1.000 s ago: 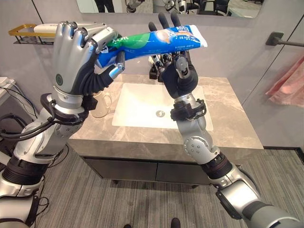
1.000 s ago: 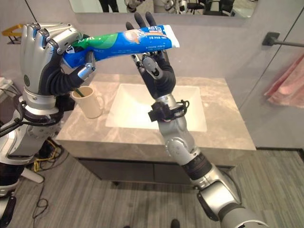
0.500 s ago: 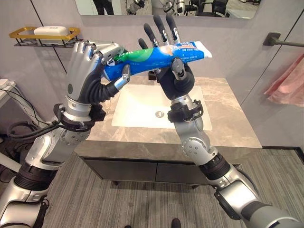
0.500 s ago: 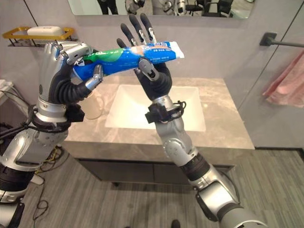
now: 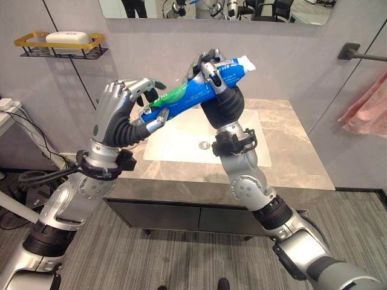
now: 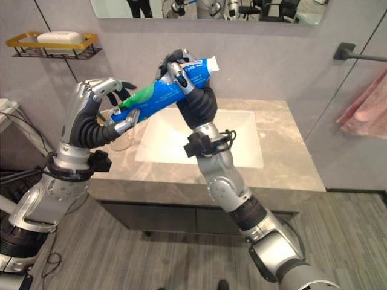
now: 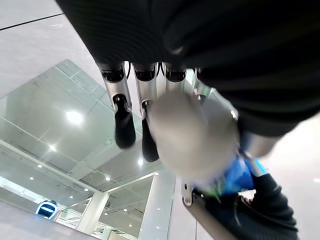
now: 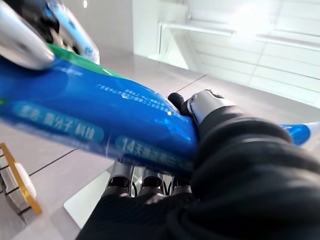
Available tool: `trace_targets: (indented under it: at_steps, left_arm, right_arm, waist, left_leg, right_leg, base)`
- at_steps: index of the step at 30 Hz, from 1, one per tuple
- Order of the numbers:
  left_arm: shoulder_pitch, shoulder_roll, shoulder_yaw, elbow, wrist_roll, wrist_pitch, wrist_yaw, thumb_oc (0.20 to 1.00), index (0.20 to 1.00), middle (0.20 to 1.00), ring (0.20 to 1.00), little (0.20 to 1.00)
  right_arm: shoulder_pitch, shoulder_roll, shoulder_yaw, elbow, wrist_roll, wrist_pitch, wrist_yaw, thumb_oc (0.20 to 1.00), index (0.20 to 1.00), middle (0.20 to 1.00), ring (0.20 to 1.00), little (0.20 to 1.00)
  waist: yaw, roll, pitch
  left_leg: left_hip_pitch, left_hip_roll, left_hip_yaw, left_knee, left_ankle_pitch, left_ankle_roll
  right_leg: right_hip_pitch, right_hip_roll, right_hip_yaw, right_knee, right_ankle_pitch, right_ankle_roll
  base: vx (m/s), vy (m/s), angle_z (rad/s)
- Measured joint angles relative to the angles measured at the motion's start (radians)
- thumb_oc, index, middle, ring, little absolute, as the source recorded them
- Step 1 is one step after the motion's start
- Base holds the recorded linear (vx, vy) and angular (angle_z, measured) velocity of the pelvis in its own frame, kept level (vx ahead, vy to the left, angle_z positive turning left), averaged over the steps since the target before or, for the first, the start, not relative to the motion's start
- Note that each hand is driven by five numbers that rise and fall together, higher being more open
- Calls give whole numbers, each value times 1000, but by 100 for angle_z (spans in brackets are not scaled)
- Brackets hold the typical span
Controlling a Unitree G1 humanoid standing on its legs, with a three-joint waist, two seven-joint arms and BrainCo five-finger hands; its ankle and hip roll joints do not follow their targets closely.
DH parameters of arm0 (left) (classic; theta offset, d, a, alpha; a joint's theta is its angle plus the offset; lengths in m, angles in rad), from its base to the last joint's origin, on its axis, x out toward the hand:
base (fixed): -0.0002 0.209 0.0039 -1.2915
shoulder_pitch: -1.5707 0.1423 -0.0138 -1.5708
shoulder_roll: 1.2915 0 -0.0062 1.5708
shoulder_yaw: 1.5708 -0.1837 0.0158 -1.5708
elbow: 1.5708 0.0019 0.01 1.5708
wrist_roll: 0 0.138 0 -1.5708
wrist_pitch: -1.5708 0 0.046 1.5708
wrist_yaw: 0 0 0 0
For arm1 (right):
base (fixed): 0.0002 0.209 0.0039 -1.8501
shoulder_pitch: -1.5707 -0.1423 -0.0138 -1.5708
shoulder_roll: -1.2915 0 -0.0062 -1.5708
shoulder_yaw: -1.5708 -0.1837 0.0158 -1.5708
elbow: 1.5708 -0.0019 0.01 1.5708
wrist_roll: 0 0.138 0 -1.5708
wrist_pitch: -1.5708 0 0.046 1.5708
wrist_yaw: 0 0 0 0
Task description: Put brush and paste in cup on sink, flatten towel.
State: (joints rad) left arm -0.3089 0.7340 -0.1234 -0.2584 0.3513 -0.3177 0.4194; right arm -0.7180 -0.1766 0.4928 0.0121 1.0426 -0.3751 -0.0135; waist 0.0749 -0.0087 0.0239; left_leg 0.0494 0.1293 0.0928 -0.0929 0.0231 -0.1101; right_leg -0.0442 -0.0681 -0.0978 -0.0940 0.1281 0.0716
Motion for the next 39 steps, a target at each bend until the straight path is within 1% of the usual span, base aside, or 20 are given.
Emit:
trace_targets:
  at_steps: [2, 3, 6, 7, 9, 10, 12, 13, 15, 17, 19, 20, 23, 24, 26, 28, 31, 34, 37, 39]
  left_arm:
    - [48, -41, 26, 0, -30, 14, 3, 1000, 1000, 1000, 1000, 1000]
    - [88, -51, 40, 1, -43, 32, 7, 1000, 1000, 1000, 1000, 1000]
    - [134, -67, 41, 1, -78, 40, 8, 1000, 1000, 1000, 1000, 1000]
    - [167, -75, 50, 0, -106, 32, 7, 1000, 1000, 1000, 1000, 1000]
    - [268, -91, 80, 1, -158, 30, 7, 1000, 1000, 1000, 1000, 1000]
    - [332, -92, 86, 2, -185, 30, 5, 1000, 1000, 1000, 1000, 1000]
    - [449, -92, 116, 3, -226, 32, -9, 1000, 1000, 1000, 1000, 1000]
    - [488, -93, 120, 1, -283, 32, -25, 1000, 1000, 1000, 1000, 1000]
    - [537, -95, 115, 0, -350, 27, -61, 1000, 1000, 1000, 1000, 1000]
    - [552, -96, 101, 2, -406, 26, -97, 1000, 1000, 1000, 1000, 1000]
    - [554, -90, 94, 7, -433, 26, -126, 1000, 1000, 1000, 1000, 1000]
    - [555, -80, 84, 7, -441, 26, -134, 1000, 1000, 1000, 1000, 1000]
    - [553, -37, 27, 8, -473, 27, -180, 1000, 1000, 1000, 1000, 1000]
    - [555, -27, 18, 8, -503, 28, -210, 1000, 1000, 1000, 1000, 1000]
    - [553, -13, 18, 13, -508, 28, -217, 1000, 1000, 1000, 1000, 1000]
    - [545, 11, 19, 35, -511, 29, -231, 1000, 1000, 1000, 1000, 1000]
    - [547, 9, 15, 59, -530, 30, -236, 1000, 1000, 1000, 1000, 1000]
    - [543, 10, 8, 61, -541, 30, -243, 1000, 1000, 1000, 1000, 1000]
    - [543, 10, -14, 64, -542, 30, -249, 1000, 1000, 1000, 1000, 1000]
    - [541, 10, -14, 65, -544, 30, -249, 1000, 1000, 1000, 1000, 1000]
  right_arm:
    - [0, -5, -5, 6, -6, 0, -34, 200, 200, 200, 200, 200]
    - [0, -4, -9, 7, -21, 0, -56, 200, 200, 200, 200, 200]
    - [0, -13, -30, 9, -38, 0, -83, 200, 200, 200, 200, 200]
    - [-13, -25, -32, 21, -45, 4, -98, 200, 200, 200, 200, 200]
    - [-53, -59, -46, 62, -68, 15, -121, 200, 200, 200, 200, 200]
    - [-71, -79, -62, 73, -81, 18, -135, 200, 200, 200, 200, 200]
    - [-117, -118, -95, 90, -99, 25, -162, 200, 200, 200, 200, 200]
    - [-151, -149, -119, 105, -137, 30, -186, 200, 200, 200, 200, 200]
    - [-213, -178, -122, 146, -188, 30, -222, 200, 200, 200, 200, 200]
    - [-269, -180, -125, 172, -225, 31, -251, 200, 200, 200, 200, 200]
    - [-308, -177, -122, 189, -246, 31, -261, 200, 200, 200, 200, 200]
    - [-323, -177, -116, 201, -261, 32, -268, 200, 200, 200, 200, 200]
    - [-362, -175, -105, 237, -317, 36, -292, 200, 200, 200, 200, 200]
    - [-390, -170, -96, 277, -348, 44, -310, 200, 200, 200, 200, 200]
    - [-406, -168, -87, 303, -354, 49, -315, 200, 200, 200, 200, 200]
    - [-412, -168, -86, 320, -392, 65, -332, 200, 200, 200, 200, 200]
    - [-418, -170, -71, 341, -435, 76, -336, 200, 200, 200, 200, 200]
    - [-447, -169, -67, 422, -480, 85, -346, 200, 200, 200, 200, 200]
    - [-468, -171, -70, 486, -508, 106, -374, 200, 200, 200, 200, 200]
    - [-473, -171, -70, 500, -509, 109, -377, 200, 200, 200, 200, 200]
  waist:
    - [6, -13, 11]
    - [11, -20, 17]
    - [23, -29, 23]
    - [48, -32, 27]
    - [53, -34, 28]
    - [66, -37, 30]
    - [99, -43, 49]
    - [137, -47, 64]
    - [142, -51, 70]
    - [160, -52, 72]
    - [185, -54, 73]
    - [189, -55, 73]
    - [191, -57, 74]
    - [194, -65, 78]
    - [199, -77, 85]
    - [203, -91, 81]
    - [216, -94, 81]
    - [226, -94, 82]
    - [242, -96, 84]
    - [245, -97, 84]
  left_leg:
    - [-1, 1, -3, 0, 1, -1]
    - [-3, 1, -6, 0, 1, -2]
    - [-18, -1, -32, 0, 3, -3]
    - [-19, 0, -37, 0, 3, -3]
    - [-28, -1, -58, 0, 3, -3]
    - [-32, -1, -59, 0, 3, -3]
    - [-33, -2, -59, 0, 3, -3]
    - [-38, -4, -62, 0, 4, -3]
    - [-53, -11, -91, 0, 7, -3]
    - [-65, -18, -112, 0, 10, -1]
    - [-69, -20, -117, 0, 10, 0]
    - [-70, -22, -120, 1, 10, 0]
    - [-86, -35, -161, 0, 16, 5]
    - [-87, -35, -162, 0, 16, 6]
    - [-90, -36, -165, 0, 16, 6]
    - [-107, -36, -169, 1, 18, 3]
    - [-118, -37, -173, 1, 19, 3]
    - [-128, -38, -190, 1, 19, 4]
    - [-139, -38, -201, 1, 22, 3]
    - [-143, -39, -210, 1, 22, 3]
  right_leg:
    - [0, 0, -2, -1, 0, 0]
    - [1, 0, -8, -1, -1, -1]
    - [1, -3, -27, -2, -5, 0]
    - [2, -3, -37, 0, -6, 0]
    - [6, -5, -51, -1, -13, 3]
    - [4, -5, -55, -2, -15, 4]
    - [1, -5, -54, 0, -16, 3]
    - [1, -8, -63, 6, -17, 4]
    - [1, -13, -86, 5, -21, 8]
    - [1, -18, -106, 5, -26, 10]
    - [0, -21, -112, 6, -27, 12]
    - [1, -22, -115, 6, -28, 12]
    - [5, -36, -149, 6, -35, 21]
    - [5, -39, -151, 5, -36, 22]
    - [4, -38, -154, 5, -37, 22]
    - [-8, -37, -160, 5, -39, 20]
    - [-17, -38, -164, 6, -38, 20]
    - [-21, -38, -177, 6, -39, 21]
    - [-25, -38, -188, 6, -41, 21]
    - [-24, -38, -196, 6, -43, 22]
  base:
    - [-8, 3, 4]
    - [-6, -1, 9]
    - [-8, 1, 24]
    - [0, 8, 18]
    - [8, 13, 25]
    - [11, 10, 19]
    - [4, 13, 5]
    - [6, 17, 13]
    - [14, 5, 32]
    - [12, 3, 35]
    - [4, 8, 15]
    - [4, 7, 17]
    - [14, 20, 30]
    - [7, 12, 14]
    - [-3, 6, 6]
    - [6, 13, 8]
    - [10, 12, 5]
    - [9, 17, 10]
    - [8, 14, 12]
    - [11, 14, 12]
